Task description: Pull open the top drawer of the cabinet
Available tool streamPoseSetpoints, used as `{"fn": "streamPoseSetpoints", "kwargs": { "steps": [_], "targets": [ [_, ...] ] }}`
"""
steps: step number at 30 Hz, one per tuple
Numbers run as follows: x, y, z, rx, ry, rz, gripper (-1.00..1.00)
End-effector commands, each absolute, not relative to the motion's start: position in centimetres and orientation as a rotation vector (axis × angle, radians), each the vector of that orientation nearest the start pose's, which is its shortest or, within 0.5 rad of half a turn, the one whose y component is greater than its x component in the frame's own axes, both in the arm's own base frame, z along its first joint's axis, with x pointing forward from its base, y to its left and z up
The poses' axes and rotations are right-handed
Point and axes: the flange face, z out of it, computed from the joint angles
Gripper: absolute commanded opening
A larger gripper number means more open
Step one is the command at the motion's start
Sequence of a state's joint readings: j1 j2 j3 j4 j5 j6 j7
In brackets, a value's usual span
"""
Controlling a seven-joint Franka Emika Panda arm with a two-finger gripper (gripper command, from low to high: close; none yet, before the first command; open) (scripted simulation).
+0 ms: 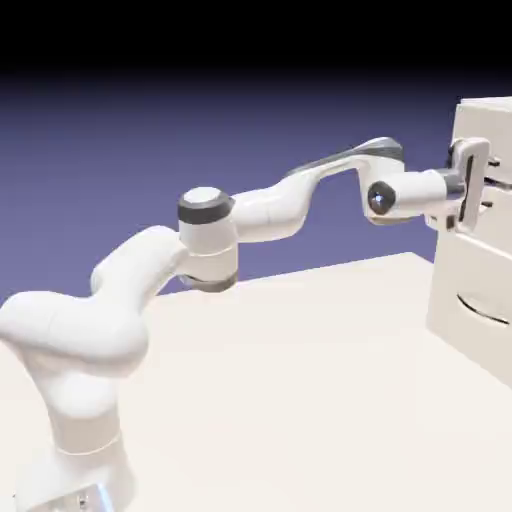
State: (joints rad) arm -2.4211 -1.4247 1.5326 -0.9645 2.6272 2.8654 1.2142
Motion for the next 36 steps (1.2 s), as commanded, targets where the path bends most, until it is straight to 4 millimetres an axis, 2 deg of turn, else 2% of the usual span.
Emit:
{"fn": "streamPoseSetpoints", "kwargs": {
  "steps": [1, 3, 4, 11, 19, 27, 36],
  "targets": [
    [78.9, 4.8, 47.0, -0.615, 1.482, -0.614, 0.00],
    [79.3, 4.8, 46.8, -0.614, 1.482, -0.613, 0.00],
    [79.3, 4.8, 46.8, -0.614, 1.482, -0.613, -1.00],
    [77.0, 4.8, 46.8, -0.615, 1.482, -0.613, -1.00],
    [72.8, 4.8, 46.8, -0.615, 1.482, -0.613, -1.00],
    [67.1, 4.8, 46.8, -0.615, 1.482, -0.613, -1.00],
    [59.2, 4.8, 46.8, -0.615, 1.482, -0.613, -1.00]
  ]
}}
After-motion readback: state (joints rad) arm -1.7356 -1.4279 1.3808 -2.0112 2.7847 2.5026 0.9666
